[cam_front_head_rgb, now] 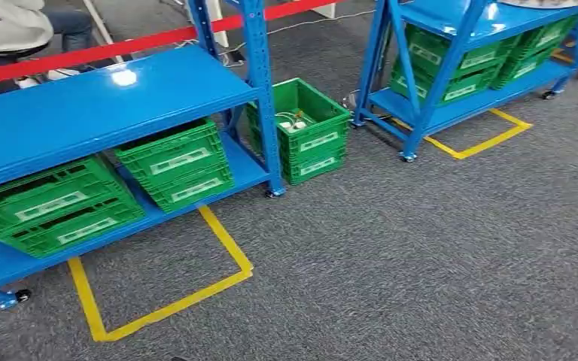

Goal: Take the parts from the cabinet and place them on the table.

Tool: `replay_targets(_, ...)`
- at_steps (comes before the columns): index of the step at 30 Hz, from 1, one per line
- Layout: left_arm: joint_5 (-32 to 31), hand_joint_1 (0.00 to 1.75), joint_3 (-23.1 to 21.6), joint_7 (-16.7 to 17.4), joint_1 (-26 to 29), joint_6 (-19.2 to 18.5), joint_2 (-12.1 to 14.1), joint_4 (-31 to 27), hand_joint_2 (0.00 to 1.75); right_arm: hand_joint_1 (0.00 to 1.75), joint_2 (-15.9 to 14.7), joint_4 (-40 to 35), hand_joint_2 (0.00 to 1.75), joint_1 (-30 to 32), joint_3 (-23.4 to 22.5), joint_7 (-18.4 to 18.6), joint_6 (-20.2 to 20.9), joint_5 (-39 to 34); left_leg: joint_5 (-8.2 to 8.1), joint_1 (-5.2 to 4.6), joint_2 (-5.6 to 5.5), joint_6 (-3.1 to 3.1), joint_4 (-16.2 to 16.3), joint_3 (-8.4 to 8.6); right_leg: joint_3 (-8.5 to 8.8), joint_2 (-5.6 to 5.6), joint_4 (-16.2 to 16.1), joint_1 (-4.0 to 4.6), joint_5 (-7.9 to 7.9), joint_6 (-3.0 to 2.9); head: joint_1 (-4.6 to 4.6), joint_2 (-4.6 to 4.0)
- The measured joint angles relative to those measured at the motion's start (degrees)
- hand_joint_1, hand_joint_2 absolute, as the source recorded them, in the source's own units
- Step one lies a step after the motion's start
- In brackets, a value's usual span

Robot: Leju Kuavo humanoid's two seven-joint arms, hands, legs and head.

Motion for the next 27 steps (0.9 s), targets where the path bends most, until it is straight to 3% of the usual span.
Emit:
replay_targets(1,-0.02,0.00,0.00,0.00,-0.05,0.00,-0.05,0.00,0.00,0.00,0.00,0.00,1.75,-0.06,0.00,-0.02,0.02,0.05,-1.56,-0.11,2.56,-0.25,2.14,-0.99,0.16,-0.51,-0.12,0.01,-0.09,-0.51,-0.76,0.00)
replay_targets(2,-0.02,0.00,0.00,0.02,-0.20,0.00,-0.05,0.00,0.00,0.00,0.00,0.02,1.75,0.04,0.02,0.00,0.05,0.02,-4.12,-0.03,4.39,-0.56,6.81,-3.21,0.24,-1.59,-0.11,0.20,-0.21,-0.70,-0.93,0.00)
replay_targets(4,-0.02,0.00,0.00,0.00,-0.33,0.00,-0.05,0.00,0.00,0.00,0.00,0.02,1.75,0.28,0.00,0.05,0.07,0.02,-7.40,0.12,5.44,-0.82,15.15,-7.20,0.38,-3.53,-0.10,0.47,-0.49,-0.95,-0.91,0.00)
replay_targets(5,-0.02,0.00,0.00,0.02,-0.22,0.00,-0.02,0.00,0.00,0.00,0.00,0.02,1.75,0.30,0.00,0.07,0.07,0.02,-7.37,0.16,5.56,-0.81,16.74,-7.92,0.50,-4.29,-0.10,0.52,-0.61,-0.99,-0.95,0.00)
replay_targets(6,-0.02,0.00,0.00,0.02,-0.05,0.00,-0.03,0.00,0.00,0.00,0.00,0.02,1.75,0.26,0.00,0.07,0.07,0.02,-5.96,0.16,5.64,-0.75,15.70,-7.31,0.69,-5.00,-0.10,0.59,-0.77,-0.97,-0.95,0.00)
replay_targets(8,-0.07,0.00,0.00,0.02,0.09,0.00,0.00,0.00,0.00,0.00,0.00,0.02,1.75,0.06,0.00,0.09,0.09,0.13,-0.80,0.02,6.29,-0.17,7.14,-3.00,1.34,-6.28,-0.11,0.76,-1.18,-0.86,-0.97,0.00)
replay_targets(9,-0.13,0.00,0.00,0.02,0.04,0.00,0.00,0.00,0.00,0.00,0.00,0.02,1.75,0.01,0.00,0.09,0.11,0.18,1.38,-0.27,8.00,0.45,2.07,-0.40,1.72,-6.92,-0.12,0.83,-1.43,-0.67,-0.95,0.00)
replay_targets(10,-0.20,0.00,0.00,0.02,-0.14,0.00,0.11,0.00,0.00,0.00,0.02,0.07,1.75,0.03,0.00,0.13,0.15,0.20,0.29,-0.98,10.52,0.90,0.40,0.59,1.34,-7.40,-0.10,1.13,-1.76,-0.31,-0.89,0.00)
replay_targets(11,-0.22,0.00,0.00,-0.02,-0.42,0.00,0.08,0.00,0.00,0.00,0.02,0.09,1.75,0.01,0.00,0.17,0.15,0.22,0.09,-1.08,10.29,1.20,-0.38,0.74,1.68,-7.89,-0.03,1.27,-2.04,0.16,-1.02,0.00)
replay_targets(14,-0.22,0.00,0.00,-0.02,-0.10,0.00,0.26,0.00,0.00,0.00,0.02,0.09,1.75,-0.53,0.00,0.15,0.15,0.35,0.32,-1.00,8.39,1.77,-0.78,0.45,2.79,-9.94,-0.54,1.45,-2.15,0.78,-0.86,0.00)
replay_targets(15,-0.22,0.00,0.02,-0.02,-0.01,0.00,0.26,0.00,0.00,0.00,0.00,0.09,1.75,-0.56,0.02,0.13,0.15,0.40,0.72,-0.43,7.92,2.13,-1.39,1.00,2.27,-8.22,-0.20,1.14,-2.81,1.22,-0.86,0.00)
replay_targets(16,-0.22,0.00,0.04,-0.04,-0.08,0.00,0.28,0.00,0.00,0.00,0.00,0.09,1.75,-0.56,0.02,0.09,0.15,0.46,0.81,-0.32,7.44,2.30,-1.47,1.02,1.59,-5.28,1.51,0.97,-3.94,1.42,-0.47,0.00)
replay_targets(17,-0.28,0.00,0.04,-0.04,-0.29,0.00,0.28,0.00,0.00,0.00,0.00,0.09,1.75,-0.51,0.04,0.09,0.18,0.53,0.86,-0.23,6.83,2.48,-1.45,0.86,-0.21,-3.74,5.21,0.91,-5.88,1.53,-0.36,0.00)
replay_targets(19,-0.40,0.00,0.04,-0.04,-0.42,-0.02,0.19,0.00,0.00,0.00,0.00,0.11,1.75,-0.25,0.02,0.11,0.26,0.55,0.82,-0.23,5.32,2.55,-1.42,0.83,-5.57,-2.83,15.26,0.84,-9.56,1.83,-0.21,0.00)
replay_targets(20,-0.40,0.00,0.04,-0.04,-0.40,-0.02,0.22,0.00,0.00,0.00,0.00,0.09,1.75,-0.21,0.02,0.13,0.26,0.59,0.81,-0.23,4.56,2.54,-1.41,0.90,-7.36,-2.78,17.77,0.84,-9.58,1.91,-0.25,0.00)
replay_targets(21,-0.39,0.00,0.04,-0.04,-0.34,-0.02,0.26,0.00,0.00,0.00,-0.02,0.09,1.75,-0.17,0.02,0.15,0.26,0.59,0.80,-0.21,3.88,2.53,-1.40,0.99,-7.71,-2.78,17.28,0.83,-8.10,1.95,-0.25,0.00)
replay_targets(22,-0.40,0.00,0.07,-0.04,-0.31,-0.07,0.28,0.00,0.00,0.00,-0.11,0.11,1.75,-0.18,0.02,0.15,0.26,0.61,0.70,-0.14,3.08,2.39,-1.36,1.09,-6.97,-2.72,14.53,0.79,-5.55,1.97,-0.25,0.00)
replay_targets(23,-0.39,0.00,0.07,-0.04,-0.32,-0.15,0.26,0.00,0.00,0.00,-0.15,0.09,1.75,-0.20,0.02,0.15,0.26,0.61,0.61,-0.01,2.20,2.24,-1.26,1.23,-5.07,-2.38,9.67,0.67,-2.35,2.04,-0.25,0.00)
replay_targets(24,-0.42,0.00,0.07,-0.04,-0.35,-0.17,0.24,0.00,0.00,0.00,-0.15,0.11,1.75,-0.21,0.02,0.15,0.26,0.61,0.41,0.10,1.48,1.92,-1.09,1.31,-2.87,-1.09,4.37,0.41,0.46,2.14,-0.21,0.00)
replay_targets(25,-0.42,0.00,0.07,-0.04,-0.37,-0.17,0.26,0.00,0.00,0.00,-0.15,0.11,1.75,-0.19,0.02,0.18,0.29,0.61,0.22,0.07,0.90,1.57,-0.88,1.15,-1.80,2.04,2.21,0.00,0.15,2.24,-0.12,0.00)
replay_targets(26,-0.46,0.00,0.07,-0.04,-0.59,-0.17,0.30,0.00,0.00,0.00,-0.15,0.22,1.75,-0.18,0.04,0.15,0.33,0.66,0.02,-0.14,0.17,1.17,-0.09,0.73,-1.04,2.69,0.67,-0.14,-0.32,1.78,-0.16,0.00)
replay_targets(27,-0.48,0.00,0.07,-0.04,-0.51,-0.09,0.30,0.00,0.00,0.00,-0.15,0.22,1.75,-0.28,0.04,0.18,0.33,0.68,0.31,-0.02,-0.23,0.84,-0.39,0.45,-1.00,2.02,1.11,0.09,-0.22,1.30,-0.19,0.00)
